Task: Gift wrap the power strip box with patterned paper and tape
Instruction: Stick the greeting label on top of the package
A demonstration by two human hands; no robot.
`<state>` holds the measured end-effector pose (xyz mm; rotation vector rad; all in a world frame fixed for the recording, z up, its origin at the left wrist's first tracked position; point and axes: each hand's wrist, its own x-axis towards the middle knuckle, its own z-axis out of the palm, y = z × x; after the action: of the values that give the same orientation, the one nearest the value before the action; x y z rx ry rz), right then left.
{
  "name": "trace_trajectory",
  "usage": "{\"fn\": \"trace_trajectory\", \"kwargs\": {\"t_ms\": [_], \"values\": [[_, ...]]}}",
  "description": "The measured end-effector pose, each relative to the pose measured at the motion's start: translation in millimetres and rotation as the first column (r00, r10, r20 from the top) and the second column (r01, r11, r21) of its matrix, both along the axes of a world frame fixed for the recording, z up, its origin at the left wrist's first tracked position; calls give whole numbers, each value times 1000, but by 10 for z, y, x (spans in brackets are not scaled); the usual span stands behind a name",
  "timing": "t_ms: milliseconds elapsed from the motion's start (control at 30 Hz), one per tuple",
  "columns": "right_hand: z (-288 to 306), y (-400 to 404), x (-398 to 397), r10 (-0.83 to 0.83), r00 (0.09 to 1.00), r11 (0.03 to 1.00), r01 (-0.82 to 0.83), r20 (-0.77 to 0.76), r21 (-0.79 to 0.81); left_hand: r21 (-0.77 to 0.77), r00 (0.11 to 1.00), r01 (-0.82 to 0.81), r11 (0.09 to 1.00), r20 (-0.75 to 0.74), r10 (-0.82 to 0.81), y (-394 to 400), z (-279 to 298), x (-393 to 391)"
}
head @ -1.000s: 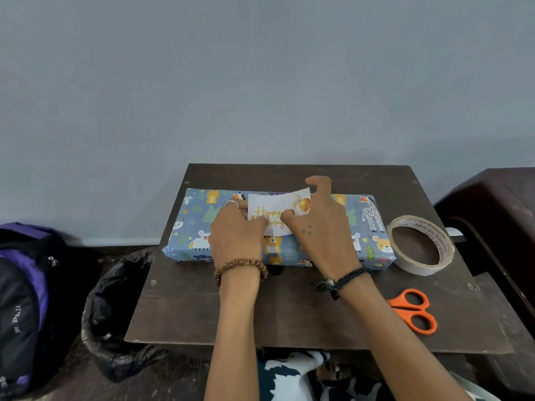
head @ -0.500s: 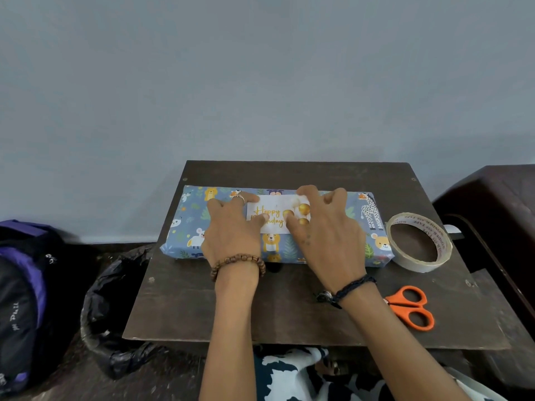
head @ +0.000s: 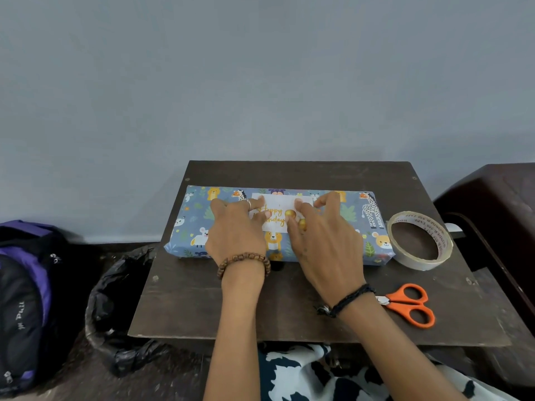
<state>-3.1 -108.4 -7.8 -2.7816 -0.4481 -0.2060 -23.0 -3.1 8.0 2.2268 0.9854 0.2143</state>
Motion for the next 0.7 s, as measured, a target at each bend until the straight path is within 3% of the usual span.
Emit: {"fn": "trace_trajectory", "kwargs": {"t_ms": [233,400,500,600,700], "values": [[7,38,-76,92,994,996,-92,60,2,31,1000,9,999,-13,-9,14,-29,4],[16,39,27,93,995,995,-94,23,27,62,999,18,998,-33,-16,0,-18,18],[62,-14,89,132,990,978,-123,-45,170,131,999,13,991,-30,-9,-112,-11,0],[132,-123,88,138,990,938,-121,-30,324,201,992,34,979,110,-58,-321,21,-9],[205,-358,117,96,995,929,-89,-1,358,130,923,185,974,316,-218,-626,90,65]]}}
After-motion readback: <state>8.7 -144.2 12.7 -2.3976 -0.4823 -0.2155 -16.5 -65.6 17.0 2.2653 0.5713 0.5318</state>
